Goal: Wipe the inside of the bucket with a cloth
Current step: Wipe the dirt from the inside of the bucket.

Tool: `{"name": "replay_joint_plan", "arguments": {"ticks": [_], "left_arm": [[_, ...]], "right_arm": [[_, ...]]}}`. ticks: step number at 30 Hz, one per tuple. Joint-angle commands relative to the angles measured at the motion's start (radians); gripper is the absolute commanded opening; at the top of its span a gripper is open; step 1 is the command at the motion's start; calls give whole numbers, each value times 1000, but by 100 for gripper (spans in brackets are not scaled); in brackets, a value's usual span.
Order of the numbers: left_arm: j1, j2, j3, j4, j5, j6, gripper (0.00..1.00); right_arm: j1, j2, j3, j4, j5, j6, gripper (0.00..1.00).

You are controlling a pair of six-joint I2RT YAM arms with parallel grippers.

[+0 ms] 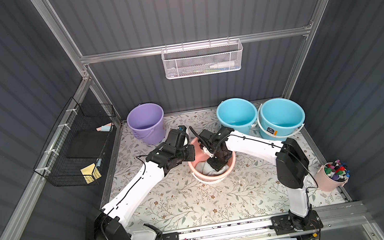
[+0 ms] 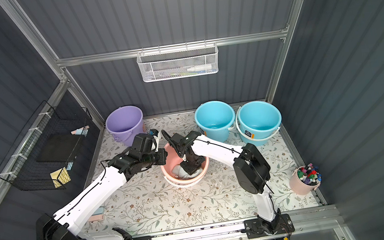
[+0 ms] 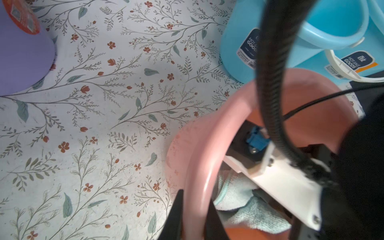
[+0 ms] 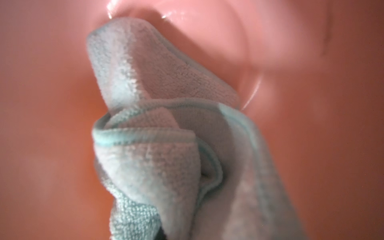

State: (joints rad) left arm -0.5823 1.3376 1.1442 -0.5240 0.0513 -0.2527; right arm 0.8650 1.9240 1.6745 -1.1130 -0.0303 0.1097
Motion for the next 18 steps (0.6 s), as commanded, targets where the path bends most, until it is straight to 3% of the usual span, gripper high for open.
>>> {"name": "replay_joint_plan", "arguments": {"ticks": [1, 6, 15, 18], "left_arm": [[-7, -40, 17, 44, 30, 18, 0], [-6, -41, 18, 45, 31, 18, 0], [-5, -37, 22, 50, 33, 21, 0], [-7, -37, 20, 50, 32, 23, 0]], "right_arm": [[-6, -81, 44, -109, -11, 43, 0], [-6, -147, 114, -210, -42, 99, 0], [-6, -143, 192, -298, -344, 182, 0], [-5, -134, 175, -272, -388, 199, 0]]}}
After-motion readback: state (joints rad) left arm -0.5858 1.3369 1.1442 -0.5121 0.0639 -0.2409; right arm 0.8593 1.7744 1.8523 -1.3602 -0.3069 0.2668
